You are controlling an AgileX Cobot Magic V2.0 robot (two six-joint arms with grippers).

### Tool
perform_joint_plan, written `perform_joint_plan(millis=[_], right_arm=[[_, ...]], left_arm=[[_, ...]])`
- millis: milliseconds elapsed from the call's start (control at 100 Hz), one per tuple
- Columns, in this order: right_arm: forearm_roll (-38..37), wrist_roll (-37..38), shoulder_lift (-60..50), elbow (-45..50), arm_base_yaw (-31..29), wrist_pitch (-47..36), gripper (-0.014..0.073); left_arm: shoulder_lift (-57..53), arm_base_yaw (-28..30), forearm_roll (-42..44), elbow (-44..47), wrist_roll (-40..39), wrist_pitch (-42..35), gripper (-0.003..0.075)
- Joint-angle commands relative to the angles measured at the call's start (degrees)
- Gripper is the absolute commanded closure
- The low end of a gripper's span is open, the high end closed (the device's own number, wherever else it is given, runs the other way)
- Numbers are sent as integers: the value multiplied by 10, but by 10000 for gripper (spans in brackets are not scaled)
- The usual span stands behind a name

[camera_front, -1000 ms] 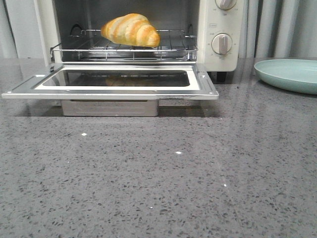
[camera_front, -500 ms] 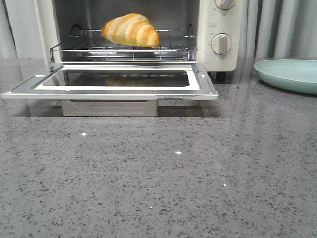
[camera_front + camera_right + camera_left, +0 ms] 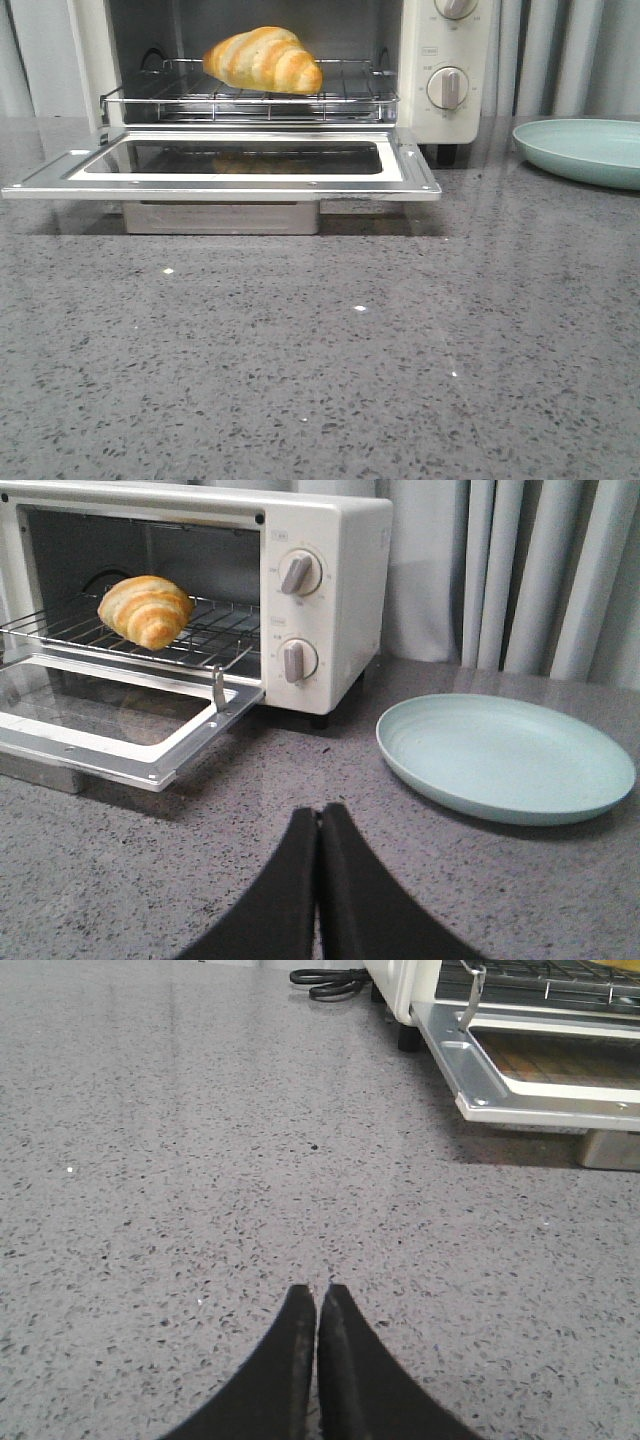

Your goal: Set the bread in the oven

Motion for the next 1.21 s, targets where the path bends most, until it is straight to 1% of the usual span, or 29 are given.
perform_joint_plan(millis=[0, 40, 100, 150, 200, 260, 350, 430, 540, 1200], right_arm=[[25, 2, 36, 53, -60, -182, 666], [25, 2, 39, 80, -83, -214, 669], [30, 2, 37, 104, -106, -221, 669], [38, 0, 32, 101, -120, -169, 669], [66, -17, 25, 102, -134, -140, 669], [106, -65, 15, 102, -149, -99, 669], [135, -128, -9, 102, -165, -34, 669], [137, -135, -30, 102, -172, 19, 669], [137, -135, -29, 102, -172, 63, 669], [137, -139, -29, 102, -173, 59, 669]], left_arm=[[-16, 1, -8, 13, -5, -33, 741], [-16, 1, -8, 13, -5, -33, 742], [-16, 1, -8, 13, -5, -33, 741], [-16, 1, -8, 13, -5, -33, 742], [-16, 1, -8, 13, -5, -33, 741], [-16, 1, -8, 13, -5, -33, 742], [-16, 1, -8, 13, -5, -33, 741], [-16, 1, -8, 13, -5, -33, 741], [-16, 1, -8, 13, -5, -33, 741], [-16, 1, -8, 13, -5, -33, 741]])
